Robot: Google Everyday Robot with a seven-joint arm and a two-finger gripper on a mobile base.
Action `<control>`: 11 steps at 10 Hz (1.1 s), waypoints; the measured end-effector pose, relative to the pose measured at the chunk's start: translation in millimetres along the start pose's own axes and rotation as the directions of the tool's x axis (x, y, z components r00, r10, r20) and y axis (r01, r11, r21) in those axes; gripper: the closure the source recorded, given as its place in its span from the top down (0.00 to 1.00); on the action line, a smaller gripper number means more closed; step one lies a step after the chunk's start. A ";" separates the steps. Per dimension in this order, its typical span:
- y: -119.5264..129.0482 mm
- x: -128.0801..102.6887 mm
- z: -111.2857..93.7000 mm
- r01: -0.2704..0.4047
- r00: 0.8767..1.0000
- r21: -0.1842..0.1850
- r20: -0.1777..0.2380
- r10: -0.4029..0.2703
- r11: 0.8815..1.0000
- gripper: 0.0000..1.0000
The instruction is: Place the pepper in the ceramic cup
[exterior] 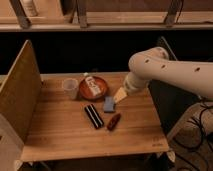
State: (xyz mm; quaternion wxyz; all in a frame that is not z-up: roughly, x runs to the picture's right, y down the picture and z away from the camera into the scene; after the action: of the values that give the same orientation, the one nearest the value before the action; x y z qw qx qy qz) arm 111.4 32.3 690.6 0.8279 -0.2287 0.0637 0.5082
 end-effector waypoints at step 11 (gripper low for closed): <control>2.8 4.7 6.5 0.008 1.000 -0.001 -0.012 -0.008 1.000 0.80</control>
State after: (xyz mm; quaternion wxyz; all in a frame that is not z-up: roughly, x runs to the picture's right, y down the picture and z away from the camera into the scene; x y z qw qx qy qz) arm 110.3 40.1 693.9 0.8292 -0.2325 0.0676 0.5037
